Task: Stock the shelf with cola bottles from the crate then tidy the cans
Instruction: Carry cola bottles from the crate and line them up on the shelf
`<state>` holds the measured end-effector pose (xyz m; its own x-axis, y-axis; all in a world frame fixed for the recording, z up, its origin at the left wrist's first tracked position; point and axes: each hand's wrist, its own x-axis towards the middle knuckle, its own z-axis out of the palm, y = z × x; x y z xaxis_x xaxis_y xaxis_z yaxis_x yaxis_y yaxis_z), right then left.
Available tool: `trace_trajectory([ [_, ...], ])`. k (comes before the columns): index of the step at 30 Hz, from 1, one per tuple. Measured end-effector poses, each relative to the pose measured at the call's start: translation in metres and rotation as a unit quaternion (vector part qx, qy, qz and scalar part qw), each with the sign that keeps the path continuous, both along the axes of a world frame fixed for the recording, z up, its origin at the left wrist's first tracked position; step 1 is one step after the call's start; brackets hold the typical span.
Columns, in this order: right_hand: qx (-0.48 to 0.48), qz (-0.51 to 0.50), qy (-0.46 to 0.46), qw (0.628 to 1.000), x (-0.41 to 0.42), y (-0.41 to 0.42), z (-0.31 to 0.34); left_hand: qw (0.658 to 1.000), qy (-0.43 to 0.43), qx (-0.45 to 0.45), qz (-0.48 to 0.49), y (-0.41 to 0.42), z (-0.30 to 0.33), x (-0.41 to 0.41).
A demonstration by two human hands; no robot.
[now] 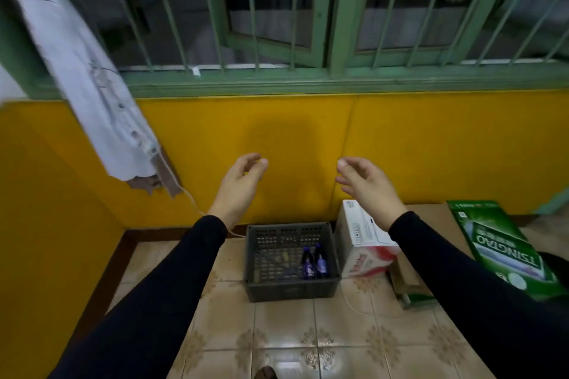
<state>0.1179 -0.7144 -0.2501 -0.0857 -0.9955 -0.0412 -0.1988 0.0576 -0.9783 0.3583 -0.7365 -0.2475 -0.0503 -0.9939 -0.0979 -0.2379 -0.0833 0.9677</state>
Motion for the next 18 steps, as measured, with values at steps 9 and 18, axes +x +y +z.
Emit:
trace_trajectory([
  [9,0.143,-0.049,0.044,0.988,-0.043,-0.099,-0.093,0.988,-0.047,0.141,-0.048,-0.133,-0.094,-0.044],
  [18,0.259,0.017,0.095,0.961,-0.085,-0.215,-0.276,0.953,-0.102,0.286,-0.001,-0.216,-0.278,-0.105],
])
